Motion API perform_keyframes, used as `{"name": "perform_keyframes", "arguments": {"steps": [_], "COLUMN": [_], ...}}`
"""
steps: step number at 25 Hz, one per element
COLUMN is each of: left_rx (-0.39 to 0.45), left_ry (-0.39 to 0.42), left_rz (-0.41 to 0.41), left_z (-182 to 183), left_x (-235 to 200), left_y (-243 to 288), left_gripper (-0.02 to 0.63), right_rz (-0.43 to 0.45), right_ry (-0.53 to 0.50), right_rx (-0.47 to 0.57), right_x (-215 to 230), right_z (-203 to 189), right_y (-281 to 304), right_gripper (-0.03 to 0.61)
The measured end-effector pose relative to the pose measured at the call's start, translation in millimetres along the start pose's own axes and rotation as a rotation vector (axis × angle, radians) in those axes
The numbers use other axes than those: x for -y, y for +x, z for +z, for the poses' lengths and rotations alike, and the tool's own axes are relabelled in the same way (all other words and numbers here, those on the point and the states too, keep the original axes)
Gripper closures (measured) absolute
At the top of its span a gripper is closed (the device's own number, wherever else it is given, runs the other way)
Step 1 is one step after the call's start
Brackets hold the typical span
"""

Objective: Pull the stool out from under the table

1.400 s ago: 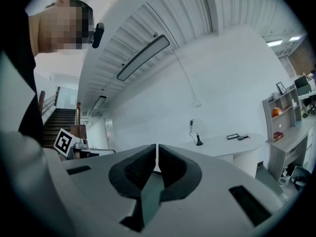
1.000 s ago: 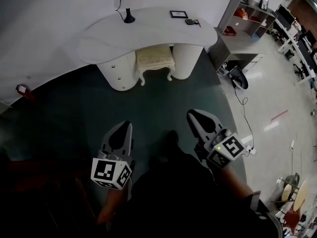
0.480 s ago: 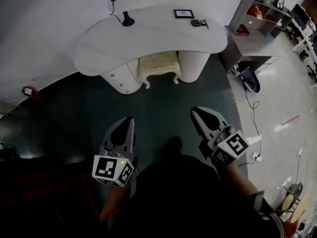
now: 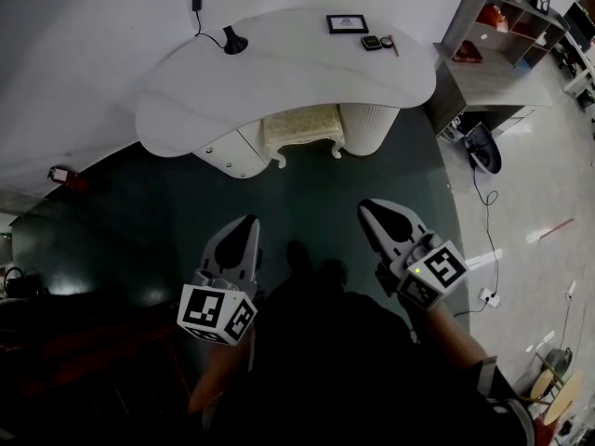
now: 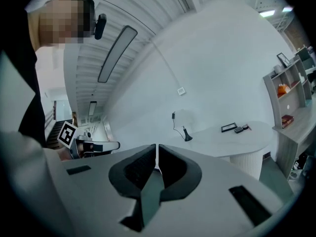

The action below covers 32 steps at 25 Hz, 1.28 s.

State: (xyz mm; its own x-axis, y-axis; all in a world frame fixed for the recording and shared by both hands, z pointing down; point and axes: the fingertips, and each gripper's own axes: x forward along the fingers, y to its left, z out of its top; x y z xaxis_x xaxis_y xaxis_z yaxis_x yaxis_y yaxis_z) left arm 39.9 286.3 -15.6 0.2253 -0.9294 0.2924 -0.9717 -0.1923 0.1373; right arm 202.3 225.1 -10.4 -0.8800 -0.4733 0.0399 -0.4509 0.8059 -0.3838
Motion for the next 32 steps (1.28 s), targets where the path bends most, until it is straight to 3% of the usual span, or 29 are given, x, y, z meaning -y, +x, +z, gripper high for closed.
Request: {"name": "perform_keyframes", "arguments": {"steps": [2, 7, 18, 21, 26, 32], "left_rx": [-0.008, -0.01, -0.022, -0.04, -0.06, -0.055], "left_ry": [-0.001, -0.026, -0.057, -0.073, -0.089, -0.114], "left_rz": [-0.005, -0.01, -0.027, -0.008, 0.046, 0.077], "left_z": [0.7, -1.5, -1.7, -9.4, -30.8, -76.8], "left_x": [-6.7, -37.6, -128.9, -130.6, -116.9, -125.2], "left_y": [14.2, 49.5, 131.5, 147.0, 174.3, 212.4], "left_gripper": [0.589, 0.591, 0.589, 0.589, 0.589, 0.589], "right_rz": [-0.01, -0.014, -0.063, -0.043, -0.011, -0.002], "right_ry": [0.028, -0.032, -0.059, -0.078, -0.027, -0.017], "right_rx": [-0.008, -0.06, -0.144, -0.169, -0.168, -0.171], "right_x": [9.6, 34.3, 96.8, 119.7, 154.5, 197.8], "right_z": [0.8, -4.1, 4.1, -4.1, -19.8, -69.4], "right_y": [11.4, 46.3, 153.1, 162.0, 168.1, 187.1], "right_gripper": [0.558, 0.558, 0.558, 0.558, 0.558, 0.558]}}
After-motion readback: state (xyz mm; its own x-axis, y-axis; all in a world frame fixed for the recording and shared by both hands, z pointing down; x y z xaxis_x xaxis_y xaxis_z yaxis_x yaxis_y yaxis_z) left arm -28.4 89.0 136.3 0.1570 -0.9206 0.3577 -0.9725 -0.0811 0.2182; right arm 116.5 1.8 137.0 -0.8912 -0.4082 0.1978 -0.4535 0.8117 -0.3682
